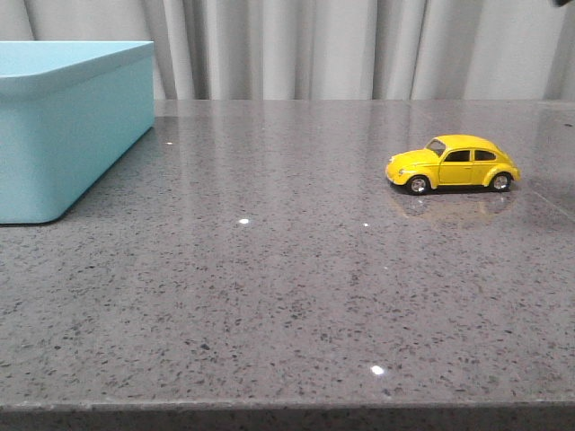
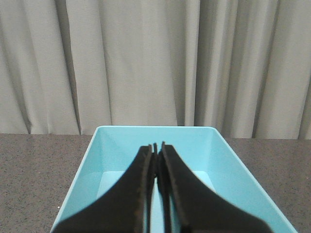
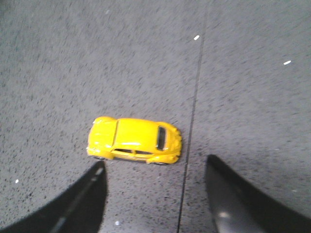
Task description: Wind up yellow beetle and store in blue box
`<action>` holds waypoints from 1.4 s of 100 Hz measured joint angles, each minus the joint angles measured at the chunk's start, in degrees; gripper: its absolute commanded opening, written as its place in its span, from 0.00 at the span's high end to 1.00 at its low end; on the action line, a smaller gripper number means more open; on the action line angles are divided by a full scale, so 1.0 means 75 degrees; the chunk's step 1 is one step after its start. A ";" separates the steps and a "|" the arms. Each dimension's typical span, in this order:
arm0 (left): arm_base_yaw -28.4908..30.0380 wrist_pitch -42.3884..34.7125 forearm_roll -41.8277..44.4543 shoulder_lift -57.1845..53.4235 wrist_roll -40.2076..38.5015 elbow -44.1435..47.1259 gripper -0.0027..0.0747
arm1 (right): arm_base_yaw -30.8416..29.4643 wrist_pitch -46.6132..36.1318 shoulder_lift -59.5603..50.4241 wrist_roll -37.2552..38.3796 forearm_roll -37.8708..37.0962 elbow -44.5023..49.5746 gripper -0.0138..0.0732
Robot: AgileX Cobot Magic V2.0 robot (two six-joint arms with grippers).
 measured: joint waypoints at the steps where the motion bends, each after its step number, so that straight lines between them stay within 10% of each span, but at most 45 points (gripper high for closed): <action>1: 0.0000 0.0000 0.0000 0.0000 0.0000 0.0000 0.99 | 0.0032 0.0033 0.0099 0.0000 0.0015 -0.0073 0.19; 140: 0.0000 -0.0005 0.0000 0.0013 0.0000 0.0000 0.99 | 0.0559 0.2082 0.4181 0.1464 -0.0183 -0.2563 0.19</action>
